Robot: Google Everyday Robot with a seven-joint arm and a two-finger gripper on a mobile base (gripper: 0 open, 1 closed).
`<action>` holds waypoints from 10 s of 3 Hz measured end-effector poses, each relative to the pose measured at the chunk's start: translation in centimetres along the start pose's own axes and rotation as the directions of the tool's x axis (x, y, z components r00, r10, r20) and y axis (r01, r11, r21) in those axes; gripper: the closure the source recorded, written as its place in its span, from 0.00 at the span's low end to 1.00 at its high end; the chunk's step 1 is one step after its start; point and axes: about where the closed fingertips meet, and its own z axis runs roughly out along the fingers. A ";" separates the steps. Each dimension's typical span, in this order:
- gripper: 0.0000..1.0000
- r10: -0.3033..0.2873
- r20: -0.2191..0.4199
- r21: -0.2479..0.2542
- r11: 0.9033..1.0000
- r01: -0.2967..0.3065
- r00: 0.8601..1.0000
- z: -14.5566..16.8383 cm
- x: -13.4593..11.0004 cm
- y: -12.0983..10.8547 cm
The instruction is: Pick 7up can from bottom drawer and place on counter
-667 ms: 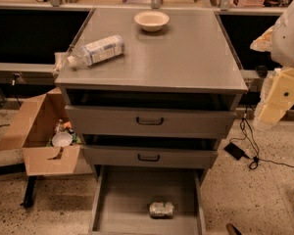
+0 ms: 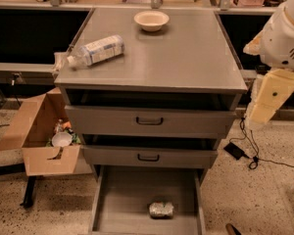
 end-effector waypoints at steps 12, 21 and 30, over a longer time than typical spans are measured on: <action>0.00 -0.085 0.295 -0.255 0.953 0.164 0.952 64.8 5.5 16.3; 0.26 -0.020 0.309 -0.334 0.934 0.129 0.951 84.8 4.0 15.0; 1.00 -0.205 0.568 -0.156 0.924 0.349 0.797 57.2 -4.2 16.3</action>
Offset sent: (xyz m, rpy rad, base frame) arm 0.0196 0.0719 -0.1976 0.1908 0.1441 0.1405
